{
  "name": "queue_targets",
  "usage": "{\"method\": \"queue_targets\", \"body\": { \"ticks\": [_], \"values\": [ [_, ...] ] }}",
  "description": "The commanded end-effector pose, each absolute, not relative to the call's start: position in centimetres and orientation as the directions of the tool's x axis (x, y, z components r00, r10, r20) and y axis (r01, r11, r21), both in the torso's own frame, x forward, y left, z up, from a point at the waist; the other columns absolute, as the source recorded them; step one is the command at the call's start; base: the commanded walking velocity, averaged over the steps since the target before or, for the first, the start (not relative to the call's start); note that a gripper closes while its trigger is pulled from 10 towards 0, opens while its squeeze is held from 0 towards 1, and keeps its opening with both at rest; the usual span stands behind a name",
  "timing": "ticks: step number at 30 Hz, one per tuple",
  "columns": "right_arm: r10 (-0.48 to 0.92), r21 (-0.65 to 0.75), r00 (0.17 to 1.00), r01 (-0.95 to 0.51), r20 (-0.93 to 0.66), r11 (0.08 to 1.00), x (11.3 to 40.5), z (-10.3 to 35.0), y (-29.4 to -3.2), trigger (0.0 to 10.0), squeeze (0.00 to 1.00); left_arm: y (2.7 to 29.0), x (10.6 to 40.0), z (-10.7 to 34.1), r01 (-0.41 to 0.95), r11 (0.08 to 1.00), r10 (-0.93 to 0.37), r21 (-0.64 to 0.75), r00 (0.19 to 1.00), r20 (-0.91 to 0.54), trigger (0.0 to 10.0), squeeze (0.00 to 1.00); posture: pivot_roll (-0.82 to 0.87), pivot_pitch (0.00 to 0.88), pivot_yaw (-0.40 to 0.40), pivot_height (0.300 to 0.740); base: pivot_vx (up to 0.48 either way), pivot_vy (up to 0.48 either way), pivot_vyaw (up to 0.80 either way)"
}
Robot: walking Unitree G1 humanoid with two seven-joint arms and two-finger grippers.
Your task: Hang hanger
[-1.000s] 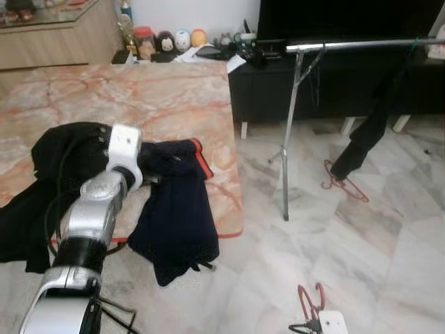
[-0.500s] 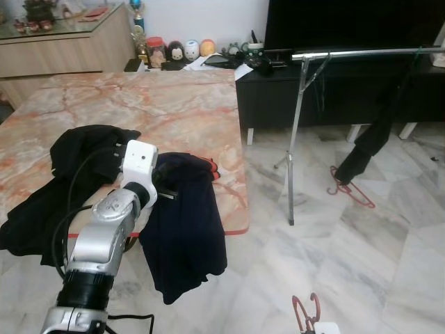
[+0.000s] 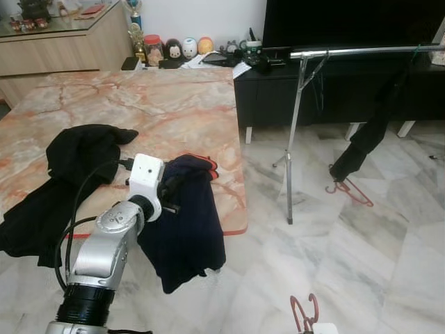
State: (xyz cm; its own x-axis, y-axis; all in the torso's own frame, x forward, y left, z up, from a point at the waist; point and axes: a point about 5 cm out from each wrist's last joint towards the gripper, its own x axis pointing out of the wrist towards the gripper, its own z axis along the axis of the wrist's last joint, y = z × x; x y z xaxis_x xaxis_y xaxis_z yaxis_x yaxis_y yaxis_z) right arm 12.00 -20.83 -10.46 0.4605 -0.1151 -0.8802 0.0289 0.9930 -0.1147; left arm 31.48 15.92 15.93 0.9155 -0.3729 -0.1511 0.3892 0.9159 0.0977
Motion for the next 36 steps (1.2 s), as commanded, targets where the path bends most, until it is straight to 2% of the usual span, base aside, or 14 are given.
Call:
{"method": "queue_targets", "body": {
  "ticks": [1,6,12,21,28,29,30,36],
  "values": [
    [-0.110,-0.104,0.462,0.038,-0.880,0.994,11.9,-10.5,-20.8,10.0,0.00,16.0,31.2,16.4,0.416,0.904,-0.399,0.099,0.904,-0.156,10.0,1.00,0.03,0.000,0.041,0.740,0.000,0.000,0.00],
    [-0.106,-0.102,0.464,0.035,-0.879,0.994,12.1,-10.4,-20.9,10.0,0.00,16.3,30.7,16.7,0.482,0.867,-0.454,0.127,0.869,-0.198,10.0,1.00,0.04,0.000,0.040,0.740,0.000,0.000,0.00],
    [-0.102,-0.099,0.468,0.031,-0.878,0.995,12.2,-10.4,-20.6,10.0,0.00,16.8,30.3,16.8,0.500,0.850,-0.461,0.165,0.858,-0.229,10.0,1.00,0.04,0.000,0.040,0.740,0.000,0.000,0.00],
    [-0.099,-0.098,0.467,0.027,-0.879,0.995,12.3,-10.4,-20.4,10.0,0.00,19.0,29.9,17.7,0.401,0.892,-0.364,0.209,0.911,-0.196,10.0,1.00,0.04,0.000,0.036,0.740,0.000,0.000,0.00],
    [-0.096,-0.094,0.470,0.026,-0.877,0.995,11.9,-10.6,-20.1,10.0,0.00,20.3,29.1,18.8,0.275,0.940,-0.266,0.200,0.961,-0.073,10.0,1.00,0.03,0.000,0.031,0.740,0.000,0.000,0.00],
    [-0.095,-0.094,0.470,0.025,-0.877,0.995,11.8,-10.6,-20.1,10.0,0.00,20.6,28.8,18.9,0.254,0.947,-0.247,0.196,0.967,-0.059,10.0,0.92,0.03,0.000,0.029,0.740,0.000,0.000,0.00],
    [-0.095,-0.095,0.470,0.024,-0.877,0.995,11.8,-10.6,-20.1,10.0,0.00,20.7,28.2,18.8,0.243,0.954,-0.240,0.174,0.970,-0.038,10.0,0.00,0.04,0.000,0.025,0.740,0.000,0.000,0.00],
    [-0.100,-0.100,0.458,0.025,-0.884,0.995,11.0,-10.7,-20.6,10.0,0.00,20.6,26.7,19.0,0.196,0.974,-0.202,0.111,0.978,0.049,10.0,0.00,0.04,0.000,0.015,0.740,0.000,0.000,0.00]
  ]
}}
